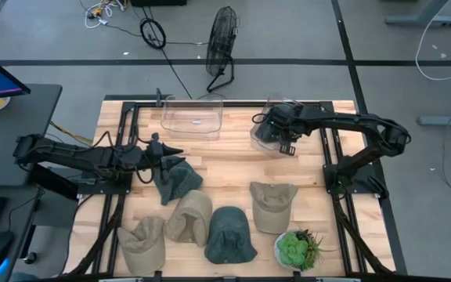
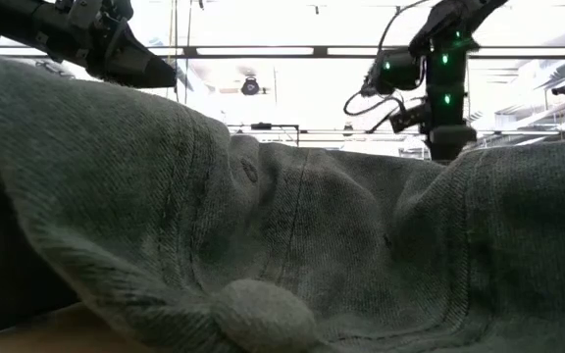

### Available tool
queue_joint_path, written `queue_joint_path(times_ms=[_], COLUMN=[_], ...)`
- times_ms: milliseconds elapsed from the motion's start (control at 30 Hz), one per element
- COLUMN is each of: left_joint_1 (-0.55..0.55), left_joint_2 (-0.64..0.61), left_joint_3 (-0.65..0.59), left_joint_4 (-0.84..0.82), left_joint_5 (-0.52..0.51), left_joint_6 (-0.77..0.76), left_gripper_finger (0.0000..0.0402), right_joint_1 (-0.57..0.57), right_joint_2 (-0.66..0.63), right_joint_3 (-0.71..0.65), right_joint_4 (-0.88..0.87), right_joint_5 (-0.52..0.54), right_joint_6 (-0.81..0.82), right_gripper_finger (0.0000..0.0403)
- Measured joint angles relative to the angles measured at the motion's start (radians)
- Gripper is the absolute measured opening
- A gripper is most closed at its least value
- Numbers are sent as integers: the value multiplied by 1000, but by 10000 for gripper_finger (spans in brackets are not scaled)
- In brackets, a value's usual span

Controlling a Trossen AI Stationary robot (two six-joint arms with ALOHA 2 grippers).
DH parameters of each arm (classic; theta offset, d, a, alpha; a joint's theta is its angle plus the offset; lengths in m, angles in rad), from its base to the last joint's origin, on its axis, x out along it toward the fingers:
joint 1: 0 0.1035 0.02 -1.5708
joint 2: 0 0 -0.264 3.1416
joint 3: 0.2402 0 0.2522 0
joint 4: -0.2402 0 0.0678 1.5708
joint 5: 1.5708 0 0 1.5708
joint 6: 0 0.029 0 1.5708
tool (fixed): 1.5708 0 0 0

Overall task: Pick & Place hat
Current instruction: Put the top right black cap into the right transparent bin, then put the left black cap into the right transparent bin

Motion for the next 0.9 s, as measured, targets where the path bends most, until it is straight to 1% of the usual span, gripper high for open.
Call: queue_joint_path(times_ms=[167, 333, 467, 567, 633, 733, 767, 833, 900], left_joint_1=[0, 0, 0, 0, 0, 0, 0, 0, 0], left_joint_2=[0, 0, 14, 35, 60, 112, 132, 171, 207], left_joint_3=[0, 0, 0, 22, 60, 127, 150, 182, 193], left_joint_4=[56, 61, 51, 18, -48, -219, -279, -396, -508], left_joint_5=[0, 4, 45, 66, 67, 57, 42, 10, 1], left_joint_6=[-22, -31, -67, -78, -108, -183, -231, -374, -504], left_gripper_finger=[138, 138, 138, 138, 138, 138, 138, 138, 138], right_joint_1=[76, 177, 270, 325, 357, 394, 406, 424, 437], right_joint_2=[-20, -28, -28, -24, -19, -19, -19, -19, -19], right_joint_3=[126, 213, 228, 227, 227, 227, 227, 227, 227], right_joint_4=[-79, -63, 22, 105, 161, 247, 270, 304, 329], right_joint_5=[5, -1, -36, -56, -62, -63, -63, -64, -64], right_joint_6=[72, 86, 98, 121, 154, 189, 195, 195, 184], right_gripper_finger=[52, 98, 135, 155, 163, 166, 165, 162, 158])
